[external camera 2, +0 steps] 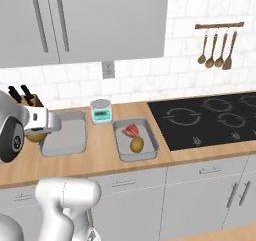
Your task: Place one potato and one steak in each tupperware on the nearby counter, to pack two identical lunches.
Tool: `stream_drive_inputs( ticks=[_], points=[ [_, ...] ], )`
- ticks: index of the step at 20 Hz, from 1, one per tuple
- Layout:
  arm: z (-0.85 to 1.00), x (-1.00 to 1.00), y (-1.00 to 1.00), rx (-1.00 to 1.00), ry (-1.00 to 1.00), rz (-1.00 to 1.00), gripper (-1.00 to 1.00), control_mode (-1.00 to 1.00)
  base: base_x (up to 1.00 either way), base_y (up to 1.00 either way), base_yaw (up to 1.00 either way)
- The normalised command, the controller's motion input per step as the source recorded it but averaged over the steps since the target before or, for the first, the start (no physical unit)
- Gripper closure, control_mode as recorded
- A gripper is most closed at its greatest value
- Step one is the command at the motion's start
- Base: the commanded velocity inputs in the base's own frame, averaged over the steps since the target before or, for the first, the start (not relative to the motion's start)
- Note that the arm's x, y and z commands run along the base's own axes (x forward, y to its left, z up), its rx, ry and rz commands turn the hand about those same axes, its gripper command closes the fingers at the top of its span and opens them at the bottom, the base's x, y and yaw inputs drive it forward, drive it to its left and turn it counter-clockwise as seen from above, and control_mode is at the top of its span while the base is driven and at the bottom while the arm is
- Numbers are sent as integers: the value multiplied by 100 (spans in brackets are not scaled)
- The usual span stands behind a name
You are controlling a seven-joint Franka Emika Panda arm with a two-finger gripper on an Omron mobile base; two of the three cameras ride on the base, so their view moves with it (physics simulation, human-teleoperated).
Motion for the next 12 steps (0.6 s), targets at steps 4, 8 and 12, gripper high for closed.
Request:
stream_drive_inputs(
  ticks=[4, 8, 12],
  points=[
    [-41, 100, 74, 0, 1, 11, 100, -100, 0, 0, 0],
    [-89, 100, 79, 0, 15, 7, 100, -100, 0, 0, 0],
    [-98, 100, 46, 0, 15, 6, 100, -100, 0, 0, 0]
  ],
)
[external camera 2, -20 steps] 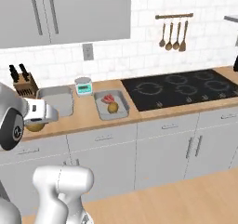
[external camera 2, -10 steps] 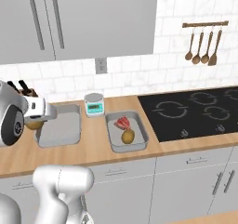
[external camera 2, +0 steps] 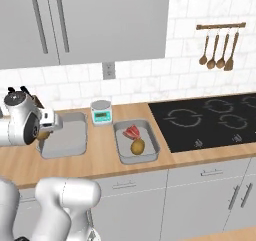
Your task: Place one potato and one steak in each tupperware on the nearby counter, to pack two identical lunches.
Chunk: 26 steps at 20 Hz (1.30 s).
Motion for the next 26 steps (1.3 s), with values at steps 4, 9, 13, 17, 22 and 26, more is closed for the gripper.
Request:
stream_drive_inputs(
  ticks=[4, 9, 13, 17, 22, 26],
  points=[
    [-67, 100, 32, 0, 9, 1, 100, -100, 0, 0, 0],
    [-41, 100, 21, 0, 4, 0, -100, -100, 0, 0, 0],
    [-39, 100, 22, 0, 5, 0, -100, -100, 0, 0, 0],
    [-12, 85, 8, 0, 0, -1, -100, -100, 0, 0, 0],
    [43, 29, 26, 0, 0, -8, -100, -100, 0, 0, 0],
    [88, -43, 14, 0, 0, -6, -100, -100, 0, 0, 0]
  ],
)
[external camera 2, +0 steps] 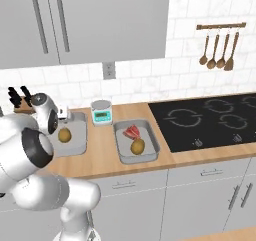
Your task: Place one potato and one steak in each tupperware on the nearby counter, to pack two identical lunches.
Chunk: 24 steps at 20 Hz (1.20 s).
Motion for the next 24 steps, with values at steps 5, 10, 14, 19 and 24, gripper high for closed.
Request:
stream_drive_inputs(
  ticks=[5, 10, 14, 19, 24],
  points=[
    [88, -100, -28, 0, 0, -2, -100, -100, 0, 0, 0],
    [67, -100, -61, 0, 0, 0, -100, -100, 0, 0, 0],
    [34, -100, -61, -2, 0, 0, -100, -100, 0, 0, 0],
    [3, -20, -14, 0, 0, 0, -100, 100, -80, -47, 9],
    [0, 0, 0, 0, 0, 0, -100, 100, -99, -1, 57]
  ],
)
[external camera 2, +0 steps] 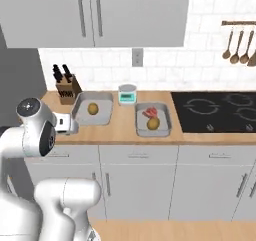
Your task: Place one potato and one steak in each tupperware on the nearby counter, to pack two identical lunches.
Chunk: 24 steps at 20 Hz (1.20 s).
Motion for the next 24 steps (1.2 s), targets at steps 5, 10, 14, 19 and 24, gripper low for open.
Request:
stream_drive_inputs(
  ticks=[5, 10, 14, 19, 24],
  points=[
    [0, 0, 0, 0, 0, 0, -100, 100, -88, 14, 75],
    [0, 0, 0, 0, 0, 0, -100, 100, -94, 51, 71],
    [0, 0, 0, 0, 0, 0, -100, 100, -90, 88, 65],
    [0, 0, 0, 0, 0, 0, -100, 100, -43, 100, 56],
    [0, 0, 0, 0, 0, 0, -100, 100, -80, 100, 66]
  ],
)
